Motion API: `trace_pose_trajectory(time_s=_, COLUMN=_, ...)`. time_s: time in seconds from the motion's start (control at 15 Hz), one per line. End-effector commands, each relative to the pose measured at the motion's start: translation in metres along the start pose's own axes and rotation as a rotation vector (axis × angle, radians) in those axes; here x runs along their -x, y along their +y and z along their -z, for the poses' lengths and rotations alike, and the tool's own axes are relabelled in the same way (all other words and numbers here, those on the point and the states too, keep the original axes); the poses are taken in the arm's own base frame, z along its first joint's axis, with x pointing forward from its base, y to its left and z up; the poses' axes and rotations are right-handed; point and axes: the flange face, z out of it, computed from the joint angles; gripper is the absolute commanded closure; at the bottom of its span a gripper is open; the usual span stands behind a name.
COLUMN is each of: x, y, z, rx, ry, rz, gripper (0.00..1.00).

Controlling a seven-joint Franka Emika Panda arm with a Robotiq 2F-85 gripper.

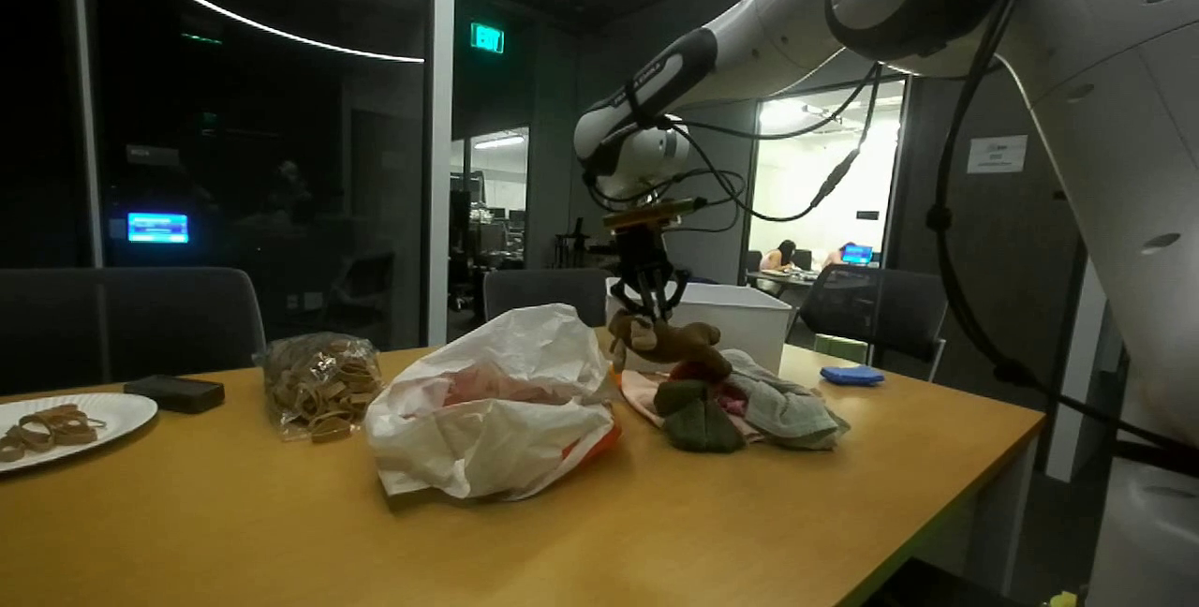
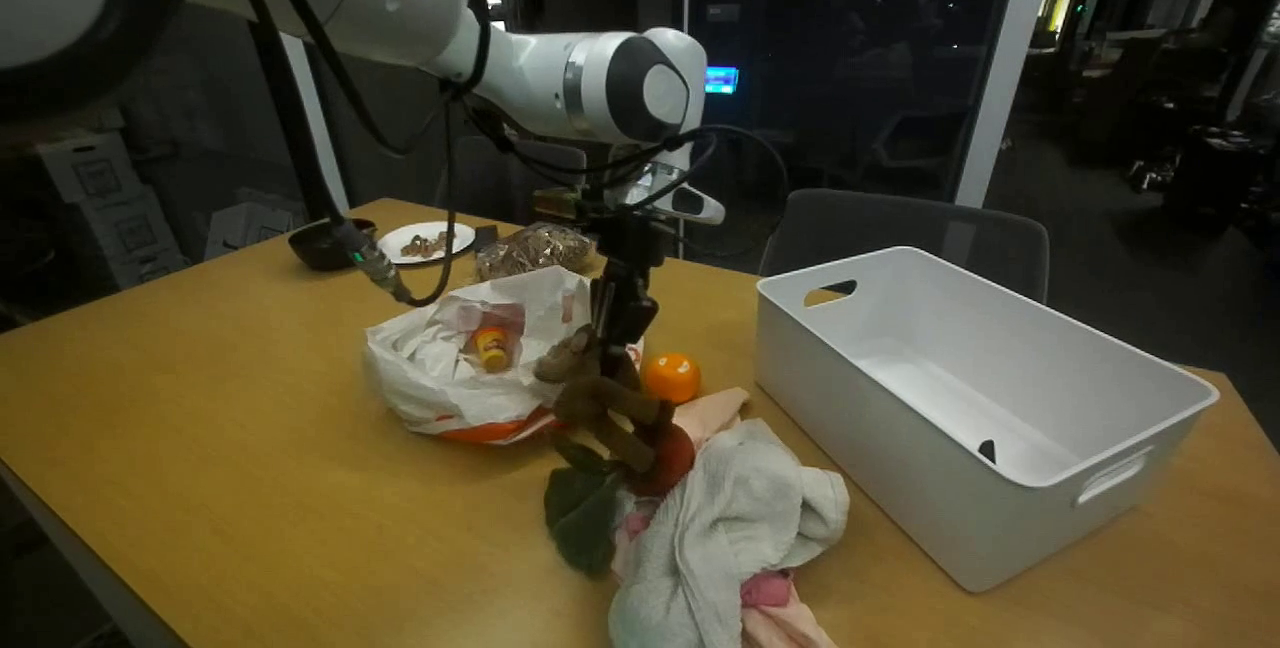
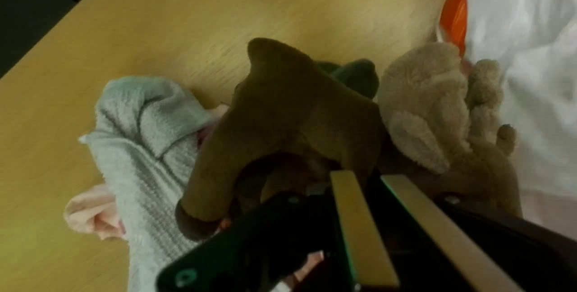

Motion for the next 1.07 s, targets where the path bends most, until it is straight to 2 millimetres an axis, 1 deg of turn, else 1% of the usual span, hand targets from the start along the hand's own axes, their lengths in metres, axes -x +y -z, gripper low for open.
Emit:
trace_pose_trajectory(time_s=0.0, x=-0.014, y=0.007, z=0.003, rx=0.037, ry=0.132, rz=-0.074, gripper=0.64)
trace_pose_trajectory(time_s=0.13, x=-0.015, y=-0.001, z=0.003, rx=0.048, ry=0.202, rz=-0.042, gripper=0.50)
trace_pose_trajectory(time_s=0.2, x=-0.013, y=-0.011, z=0.004, rx=0.050, ry=0.244, rz=-0.009, gripper=0.41)
trace_pose_trajectory(time_s=0.33, x=-0.006, y=-0.035, z=0.006, rx=0.087, ry=0.346, rz=0.046, gripper=0.26)
trace_pose_trajectory(time_s=0.47, x=0.014, y=-0.063, z=0.012, rx=0.102, ry=0.428, rz=0.129, gripper=0.12)
trace_pose_trajectory(time_s=0.53, x=0.029, y=-0.077, z=0.017, rx=0.113, ry=0.472, rz=0.164, gripper=0.04)
trace_pose_trajectory(time_s=0.67, x=0.060, y=-0.100, z=0.028, rx=0.124, ry=0.558, rz=0.230, gripper=0.00)
trace_pose_trajectory(time_s=0.8, x=0.098, y=-0.119, z=0.033, rx=0.107, ry=0.563, rz=0.305, gripper=0.00)
trace_pose_trajectory(time_s=0.93, x=0.134, y=-0.133, z=0.036, rx=0.087, ry=0.588, rz=0.366, gripper=0.00)
trace_pose_trajectory(time_s=1.0, x=0.153, y=-0.137, z=0.036, rx=0.076, ry=0.561, rz=0.416, gripper=0.00)
